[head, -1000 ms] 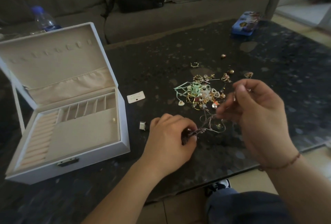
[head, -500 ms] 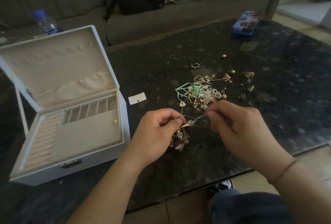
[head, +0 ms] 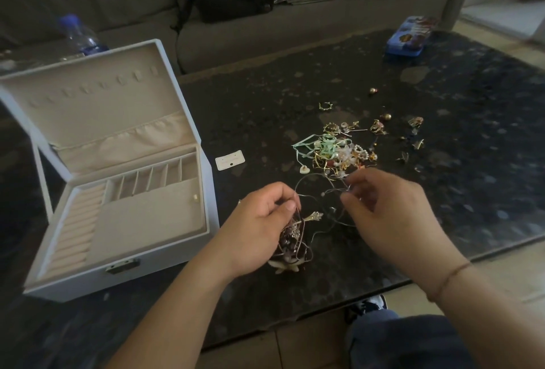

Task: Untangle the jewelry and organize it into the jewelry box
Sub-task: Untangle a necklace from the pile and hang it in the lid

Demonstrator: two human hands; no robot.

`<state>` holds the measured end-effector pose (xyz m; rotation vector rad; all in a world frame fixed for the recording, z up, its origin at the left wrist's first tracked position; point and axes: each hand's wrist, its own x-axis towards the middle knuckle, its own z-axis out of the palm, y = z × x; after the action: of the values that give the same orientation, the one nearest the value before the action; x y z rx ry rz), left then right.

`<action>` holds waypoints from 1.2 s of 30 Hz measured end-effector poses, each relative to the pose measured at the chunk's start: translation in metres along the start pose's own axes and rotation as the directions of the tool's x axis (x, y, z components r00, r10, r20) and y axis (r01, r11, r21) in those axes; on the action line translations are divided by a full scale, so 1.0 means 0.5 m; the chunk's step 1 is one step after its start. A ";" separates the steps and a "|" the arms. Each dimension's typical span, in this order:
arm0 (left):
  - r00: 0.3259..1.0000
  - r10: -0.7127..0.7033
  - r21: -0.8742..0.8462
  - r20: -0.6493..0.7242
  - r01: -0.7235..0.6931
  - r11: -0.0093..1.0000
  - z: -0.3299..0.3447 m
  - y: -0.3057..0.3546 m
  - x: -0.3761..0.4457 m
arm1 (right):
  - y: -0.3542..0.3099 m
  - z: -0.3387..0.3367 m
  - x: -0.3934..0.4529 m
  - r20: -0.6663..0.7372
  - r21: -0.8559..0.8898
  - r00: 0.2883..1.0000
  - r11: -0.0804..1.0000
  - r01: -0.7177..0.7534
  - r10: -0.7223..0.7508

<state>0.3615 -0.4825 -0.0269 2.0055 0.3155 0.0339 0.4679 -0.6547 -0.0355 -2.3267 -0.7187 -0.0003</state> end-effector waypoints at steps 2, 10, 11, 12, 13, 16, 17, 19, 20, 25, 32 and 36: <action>1.000 0.004 0.004 -0.024 -0.004 1.000 -0.001 0.001 0.002 | -0.012 0.003 -0.014 -0.136 0.028 0.982 0.991 0.133 -0.129; 0.989 0.086 0.056 -0.122 -0.080 0.995 0.000 0.002 0.002 | -0.068 0.010 -0.049 0.129 0.303 0.989 0.952 0.032 -0.074; 0.990 0.092 0.072 -0.108 -0.085 0.994 0.002 0.003 0.001 | -0.068 0.014 -0.047 0.141 0.316 0.988 0.949 0.013 -0.060; 0.991 0.099 0.080 -0.095 -0.091 0.993 0.003 0.003 0.002 | -0.066 0.016 -0.042 0.156 0.339 0.987 0.941 -0.011 -0.044; 0.991 0.104 0.082 -0.085 -0.097 0.992 0.004 0.001 0.003 | -0.064 0.017 -0.038 0.178 0.366 0.984 0.930 -0.042 -0.025; 0.992 0.108 0.078 -0.072 -0.102 0.992 0.006 -0.006 0.005 | -0.057 0.008 -0.031 0.240 0.440 0.968 0.882 -0.170 0.067; 0.992 0.106 0.071 -0.074 -0.101 0.992 0.006 -0.008 0.004 | -0.055 0.004 -0.031 0.247 0.444 0.965 0.874 -0.195 0.090; 0.991 0.108 0.060 -0.083 -0.103 0.993 0.007 -0.009 0.004 | -0.053 0.003 -0.033 0.241 0.388 0.967 0.905 -0.174 0.083; 0.990 0.111 0.060 -0.086 -0.106 0.993 0.008 -0.008 0.003 | -0.055 0.004 -0.036 0.249 0.337 0.966 0.930 -0.149 0.065; 0.990 0.127 0.084 -0.060 -0.122 0.989 0.010 -0.001 -0.002 | -0.065 0.015 -0.041 0.289 0.464 0.954 0.859 -0.217 0.085; 0.985 0.170 0.109 -0.026 -0.166 0.980 0.002 0.001 -0.012 | -0.061 0.010 -0.039 0.538 0.574 0.817 0.618 -0.537 0.209; 0.985 0.171 0.083 -0.036 -0.168 0.982 -0.004 0.001 -0.010 | -0.058 0.007 -0.039 0.579 0.543 0.811 0.700 -0.464 0.088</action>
<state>0.3565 -0.4824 -0.0250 2.1085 0.1745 0.1747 0.4365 -0.6448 -0.0240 -1.6857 -0.4646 0.9225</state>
